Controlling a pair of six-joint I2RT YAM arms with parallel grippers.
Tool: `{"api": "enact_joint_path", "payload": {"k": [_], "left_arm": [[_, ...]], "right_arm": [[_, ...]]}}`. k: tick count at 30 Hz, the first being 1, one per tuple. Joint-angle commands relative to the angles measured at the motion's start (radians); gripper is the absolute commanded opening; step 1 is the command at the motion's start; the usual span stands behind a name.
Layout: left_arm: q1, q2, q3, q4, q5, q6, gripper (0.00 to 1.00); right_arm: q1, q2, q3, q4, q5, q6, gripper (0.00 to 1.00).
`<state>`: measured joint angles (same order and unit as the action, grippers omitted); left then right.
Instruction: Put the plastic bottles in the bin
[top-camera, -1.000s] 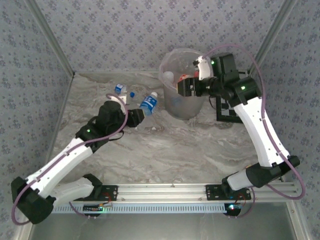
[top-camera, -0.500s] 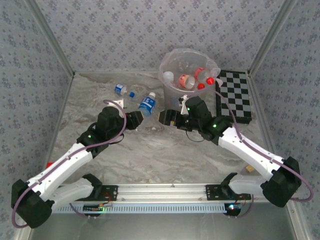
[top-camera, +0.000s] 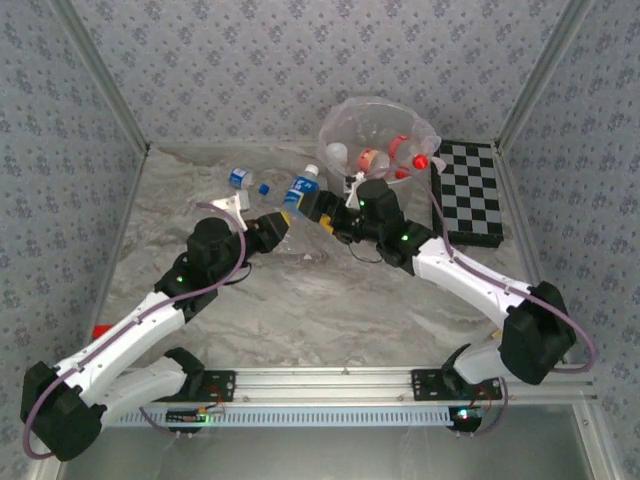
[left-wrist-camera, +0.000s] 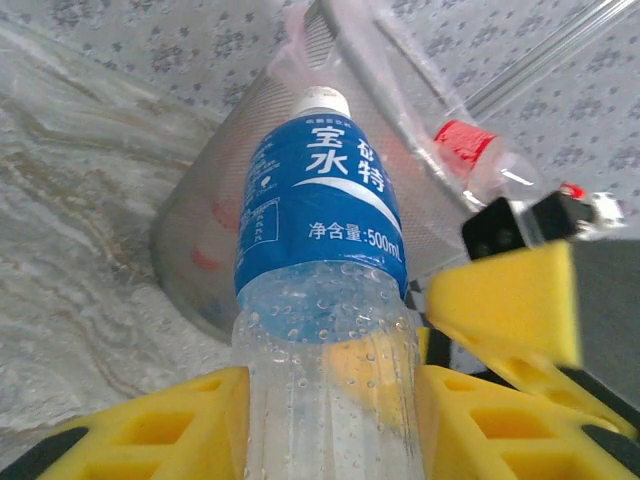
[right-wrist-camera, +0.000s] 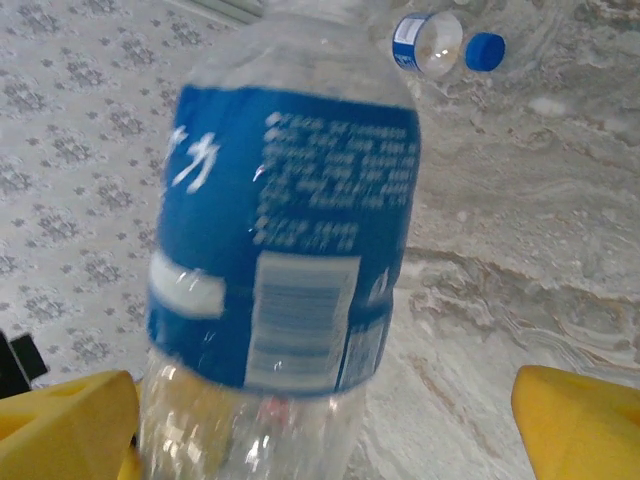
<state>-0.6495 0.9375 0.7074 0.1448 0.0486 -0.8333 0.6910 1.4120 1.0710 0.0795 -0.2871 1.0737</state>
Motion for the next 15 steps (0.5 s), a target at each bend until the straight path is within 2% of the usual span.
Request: {"api": "enact_joint_path", "payload": {"k": [1, 4, 9, 12, 15], "left_arm": [[0.003, -0.009, -0.008, 0.14, 0.051, -0.048, 0.45], [-0.004, 0.007, -0.014, 0.167, 0.057, -0.059, 0.45], [-0.019, 0.032, -0.01, 0.186, 0.059, -0.059, 0.44], [-0.02, 0.04, -0.002, 0.177, 0.053, -0.051, 0.44], [-0.018, 0.036, 0.016, 0.134, 0.03, -0.028, 0.48]], "right_arm": [[-0.02, 0.043, 0.07, 0.112, -0.046, 0.045, 0.94], [-0.032, 0.079, 0.094, 0.157, -0.072, 0.067, 0.85], [-0.053, 0.09, 0.145, 0.168, -0.078, 0.056, 0.58], [-0.062, 0.088, 0.173, 0.139, -0.083, 0.033, 0.46], [-0.081, 0.074, 0.211, 0.097, -0.088, -0.006, 0.4]]}}
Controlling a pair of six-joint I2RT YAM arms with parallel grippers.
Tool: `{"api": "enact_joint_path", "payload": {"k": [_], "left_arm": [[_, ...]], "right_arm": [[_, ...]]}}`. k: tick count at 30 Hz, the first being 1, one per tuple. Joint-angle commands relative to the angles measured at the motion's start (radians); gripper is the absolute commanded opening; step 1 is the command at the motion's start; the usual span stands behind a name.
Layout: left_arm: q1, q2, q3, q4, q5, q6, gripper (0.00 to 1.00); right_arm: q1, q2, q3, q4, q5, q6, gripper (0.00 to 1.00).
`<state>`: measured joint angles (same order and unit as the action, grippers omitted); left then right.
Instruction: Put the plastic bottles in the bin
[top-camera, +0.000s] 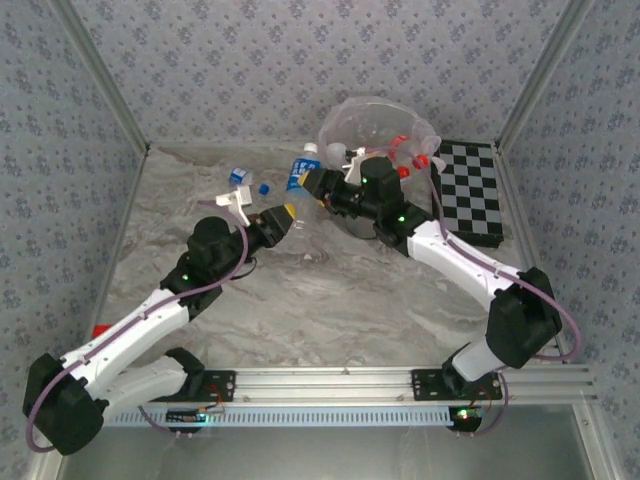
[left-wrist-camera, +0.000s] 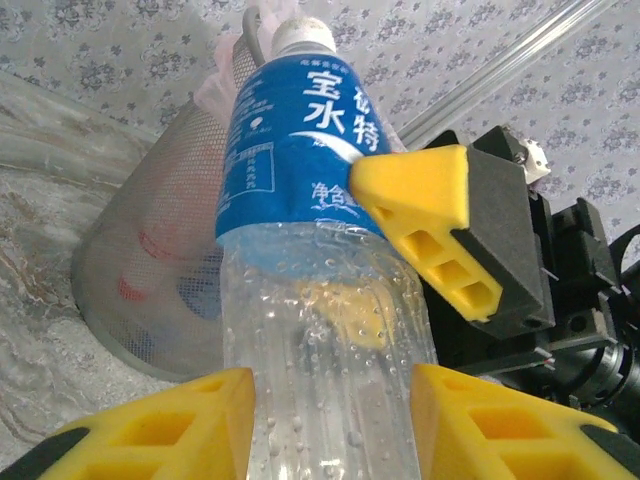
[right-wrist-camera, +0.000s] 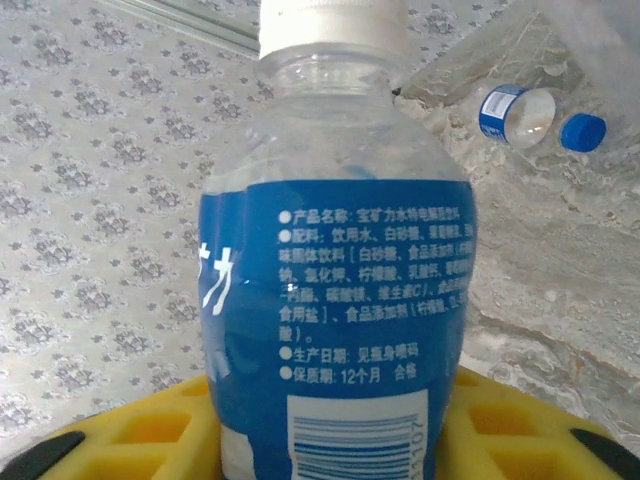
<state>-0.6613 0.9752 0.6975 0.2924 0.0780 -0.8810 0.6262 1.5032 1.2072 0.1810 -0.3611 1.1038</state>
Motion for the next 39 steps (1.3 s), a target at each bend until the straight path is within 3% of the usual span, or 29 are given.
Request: {"api": "enact_joint_path", "payload": {"k": [1, 3, 6, 10, 14, 23, 27, 31, 32, 39], "left_arm": [[-0.006, -0.008, 0.032, -0.033, -0.01, 0.029, 0.53], [-0.002, -0.027, 0.048, -0.099, -0.041, 0.053, 0.68], [0.002, -0.064, 0.078, -0.248, -0.111, 0.087, 0.79], [0.015, -0.099, 0.076, -0.36, -0.169, 0.095, 0.8], [0.022, -0.103, 0.061, -0.37, -0.169, 0.076, 0.8], [0.025, -0.116, 0.067, -0.441, -0.198, 0.047, 0.8], [0.026, -0.123, 0.052, -0.444, -0.199, 0.044, 0.81], [0.032, -0.116, 0.056, -0.456, -0.203, 0.046, 0.81], [0.034, -0.115, 0.056, -0.458, -0.204, 0.045, 0.81], [0.057, -0.089, 0.077, -0.479, -0.194, 0.057, 0.81]], "right_arm": [[-0.027, -0.024, 0.094, -0.023, -0.016, -0.055, 0.4], [-0.067, -0.048, 0.158, -0.1, -0.008, -0.122, 0.39], [-0.132, -0.096, 0.273, -0.267, 0.049, -0.251, 0.37], [-0.21, -0.138, 0.336, -0.391, 0.194, -0.335, 0.36], [-0.3, -0.121, 0.28, -0.288, 0.233, -0.195, 0.32], [-0.271, 0.0, 0.273, -0.217, 0.388, -0.07, 0.31], [-0.242, 0.012, 0.314, -0.288, 0.478, -0.123, 0.45], [-0.237, 0.011, 0.368, -0.382, 0.485, -0.202, 0.89], [-0.234, 0.008, 0.384, -0.404, 0.492, -0.227, 0.95], [-0.219, -0.031, 0.511, -0.585, 0.579, -0.445, 0.97]]}}
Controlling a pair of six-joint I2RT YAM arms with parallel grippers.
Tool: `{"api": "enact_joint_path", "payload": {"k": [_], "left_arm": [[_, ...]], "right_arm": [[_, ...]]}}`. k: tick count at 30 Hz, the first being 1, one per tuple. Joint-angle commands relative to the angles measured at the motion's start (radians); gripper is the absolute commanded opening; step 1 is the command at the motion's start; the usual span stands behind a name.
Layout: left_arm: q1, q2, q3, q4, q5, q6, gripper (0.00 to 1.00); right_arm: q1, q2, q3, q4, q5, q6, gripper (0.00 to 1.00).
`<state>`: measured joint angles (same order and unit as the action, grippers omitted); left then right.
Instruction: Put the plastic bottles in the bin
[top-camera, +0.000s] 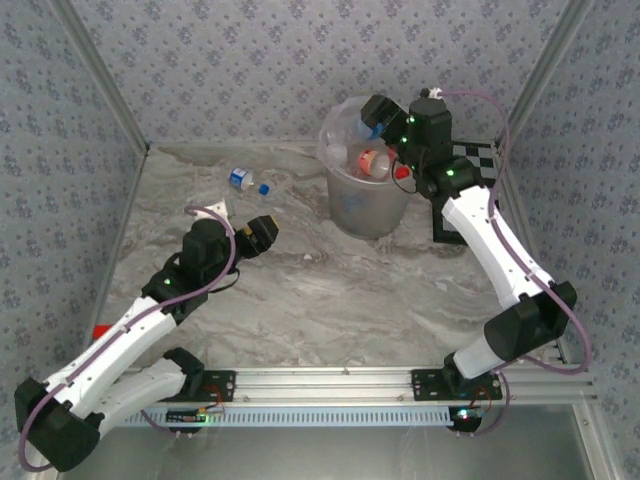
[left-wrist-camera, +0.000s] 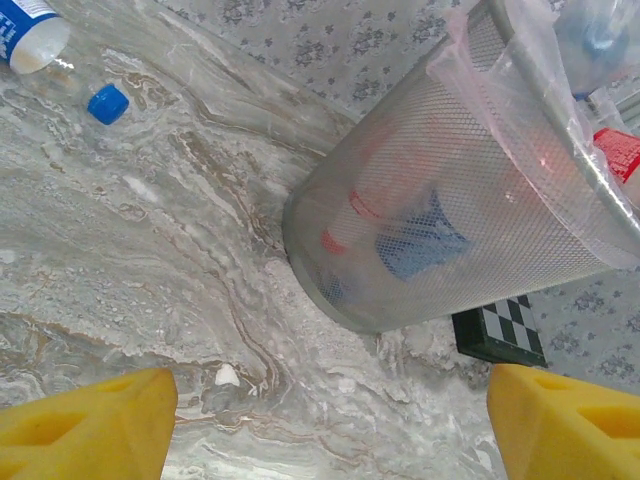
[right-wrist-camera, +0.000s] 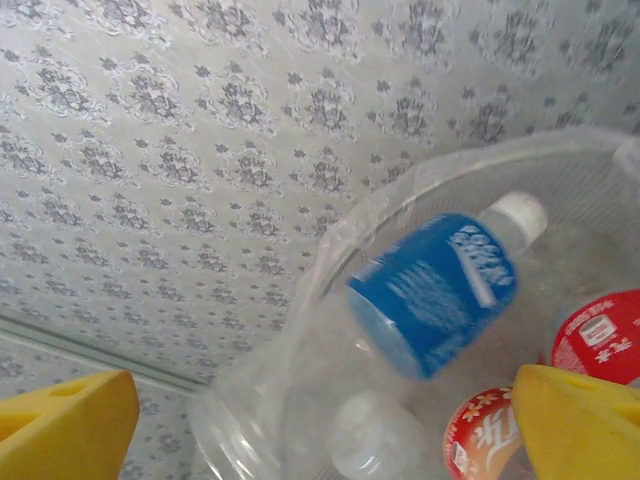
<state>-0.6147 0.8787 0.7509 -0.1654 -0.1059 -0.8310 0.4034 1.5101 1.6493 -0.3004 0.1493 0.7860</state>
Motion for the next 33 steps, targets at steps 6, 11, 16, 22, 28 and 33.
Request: {"api": "enact_joint_path", "payload": {"k": [6, 11, 16, 22, 28, 33], "left_arm": [[0.042, 0.044, 0.04, -0.024, 0.004, 0.012, 0.81], [0.168, 0.185, 0.107, -0.058, 0.105, -0.014, 0.81], [0.296, 0.411, 0.232, -0.013, 0.177, 0.023, 0.83], [0.36, 0.702, 0.463, -0.016, 0.131, 0.024, 0.92], [0.38, 0.981, 0.761, -0.22, 0.016, 0.014, 1.0], [0.395, 1.139, 0.929, -0.299, -0.04, -0.007, 1.0]], "right_arm": [[0.008, 0.037, 0.235, -0.263, 0.059, -0.313, 0.81], [0.028, 0.131, 0.346, -0.339, 0.006, -0.413, 0.54], [0.037, 0.194, 0.429, -0.428, -0.086, -0.457, 0.5], [0.028, 0.029, 0.334, -0.472, -0.137, -0.469, 0.54], [-0.039, -0.149, 0.196, -0.548, -0.215, -0.459, 0.67], [-0.094, -0.279, 0.079, -0.583, -0.263, -0.447, 0.7]]}}
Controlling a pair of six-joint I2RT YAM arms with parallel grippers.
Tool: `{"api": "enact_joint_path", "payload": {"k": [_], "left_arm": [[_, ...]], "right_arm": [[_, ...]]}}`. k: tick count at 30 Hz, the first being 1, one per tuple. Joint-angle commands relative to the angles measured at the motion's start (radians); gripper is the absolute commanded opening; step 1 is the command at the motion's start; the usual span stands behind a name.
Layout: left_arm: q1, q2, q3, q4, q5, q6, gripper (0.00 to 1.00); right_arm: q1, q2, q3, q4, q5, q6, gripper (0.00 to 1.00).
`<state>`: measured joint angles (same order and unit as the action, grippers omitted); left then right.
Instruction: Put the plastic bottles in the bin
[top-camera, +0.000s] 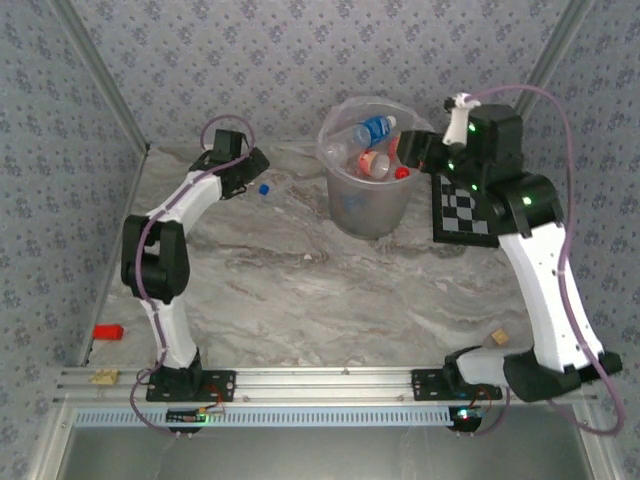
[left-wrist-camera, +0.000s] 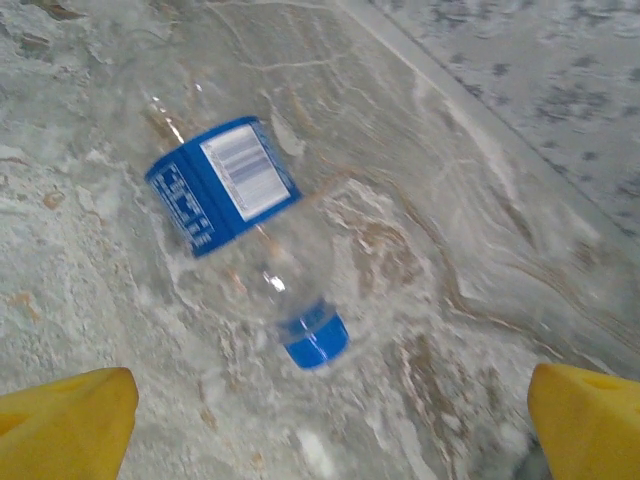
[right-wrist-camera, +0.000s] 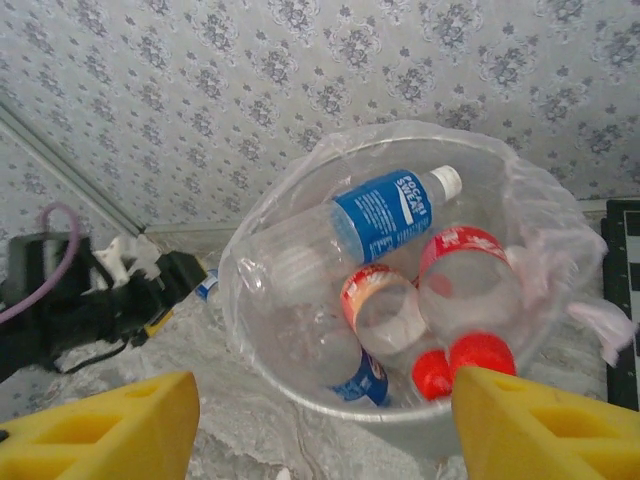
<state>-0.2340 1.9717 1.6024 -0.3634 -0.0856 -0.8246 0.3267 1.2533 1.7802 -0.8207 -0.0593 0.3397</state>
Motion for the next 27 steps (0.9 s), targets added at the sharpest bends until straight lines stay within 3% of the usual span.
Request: {"api": "enact_joint_path", "payload": {"k": [1, 6, 13, 22, 27], "left_arm": [[0.017, 0.076, 0.109, -0.111, -0.064, -0.017, 1.0], [0.022, 0.206, 0.26, -0.193, -0.066, -0.012, 1.0], [0.022, 0.294, 0.292, -0.192, -0.064, -0.049, 0.99], [0.024, 0.296, 0.284, -0.222, -0.078, -0.035, 0.6], [0.024, 0.215, 0.251, -0.222, -0.077, 0.032, 0.5]], "right_arm": [[-0.028, -0.042, -0.069, -0.071, -0.058, -0.002, 0.7], [-0.092, -0.109, -0.113, -0.121, -0.078, -0.014, 0.71], [-0.158, -0.163, -0.154, -0.136, -0.121, -0.016, 0.7], [-0.193, -0.195, -0.192, -0.136, -0.162, -0.003, 0.69], [-0.195, -0.175, -0.193, -0.112, -0.185, 0.005, 0.68]]}}
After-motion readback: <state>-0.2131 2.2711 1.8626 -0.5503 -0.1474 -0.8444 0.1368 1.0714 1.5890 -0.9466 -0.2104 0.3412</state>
